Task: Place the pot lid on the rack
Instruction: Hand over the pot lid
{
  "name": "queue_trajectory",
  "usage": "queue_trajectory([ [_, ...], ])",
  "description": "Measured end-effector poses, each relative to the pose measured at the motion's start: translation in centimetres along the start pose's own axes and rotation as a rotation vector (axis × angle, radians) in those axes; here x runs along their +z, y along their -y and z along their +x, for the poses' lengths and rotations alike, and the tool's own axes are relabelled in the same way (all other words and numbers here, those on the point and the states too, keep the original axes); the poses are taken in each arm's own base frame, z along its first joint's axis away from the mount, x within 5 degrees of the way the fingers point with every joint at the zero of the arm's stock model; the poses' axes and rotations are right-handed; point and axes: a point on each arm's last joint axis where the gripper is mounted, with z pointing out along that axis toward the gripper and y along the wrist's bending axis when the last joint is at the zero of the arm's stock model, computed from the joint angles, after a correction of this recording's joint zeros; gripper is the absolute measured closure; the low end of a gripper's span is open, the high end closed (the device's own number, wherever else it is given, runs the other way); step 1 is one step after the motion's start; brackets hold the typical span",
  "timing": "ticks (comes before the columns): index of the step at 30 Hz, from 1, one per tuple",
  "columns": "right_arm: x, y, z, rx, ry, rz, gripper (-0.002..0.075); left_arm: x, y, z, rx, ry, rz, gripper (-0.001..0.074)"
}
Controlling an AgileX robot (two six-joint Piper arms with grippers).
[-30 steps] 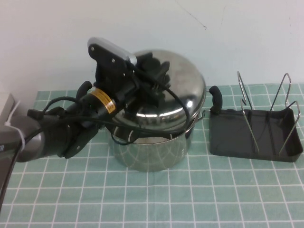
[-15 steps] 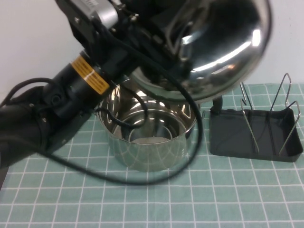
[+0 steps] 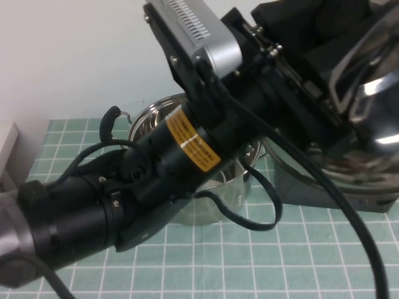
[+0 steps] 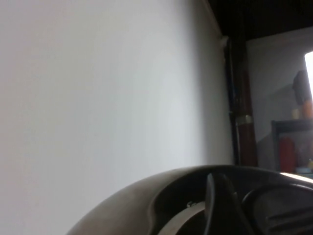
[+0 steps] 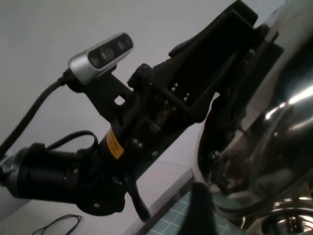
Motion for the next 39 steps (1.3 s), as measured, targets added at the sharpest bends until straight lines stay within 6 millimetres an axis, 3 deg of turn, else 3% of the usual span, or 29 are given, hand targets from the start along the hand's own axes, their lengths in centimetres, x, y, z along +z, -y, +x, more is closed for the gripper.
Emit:
queue_trajectory([
  [1,0.0,0.0,-0.1,0.004,0.007,-0.002,0.0246,0.2,0.4,0.0,-0.010,0.004,0.009,0.0415],
  [3,0.0,0.0,-0.2,0.009,0.023,0.003,0.0142,0.4,0.9,-0.1,-0.041,0.012,0.022,0.0415],
  [5,0.0,0.1,-0.5,0.021,0.052,0.014,0.0087,0.7,1.4,-0.2,-0.083,0.018,0.036,0.0415],
  [13,0.2,0.9,-1.7,0.107,0.177,0.063,0.0093,1.3,3.1,-0.2,-0.166,0.023,0.084,0.0415],
  [18,1.3,1.2,-1.9,0.174,0.165,0.026,0.0208,1.4,3.5,-0.1,-0.153,0.002,0.111,0.0415],
  [25,2.0,0.7,-2.5,0.103,0.185,-0.085,0.0595,1.3,3.9,0.5,-0.261,-0.072,0.155,0.0417],
  [30,2.0,0.3,-2.9,0.021,0.229,-0.120,0.0614,1.4,4.0,0.7,-0.363,-0.119,0.164,0.0393],
  [34,2.0,0.6,-3.0,-0.064,0.251,-0.078,0.0643,1.2,4.3,1.4,-0.390,-0.208,0.180,0.0209],
  [39,2.1,0.9,-3.1,-0.123,0.263,-0.047,0.0648,1.0,4.6,2.1,-0.367,-0.307,0.192,0.0132],
])
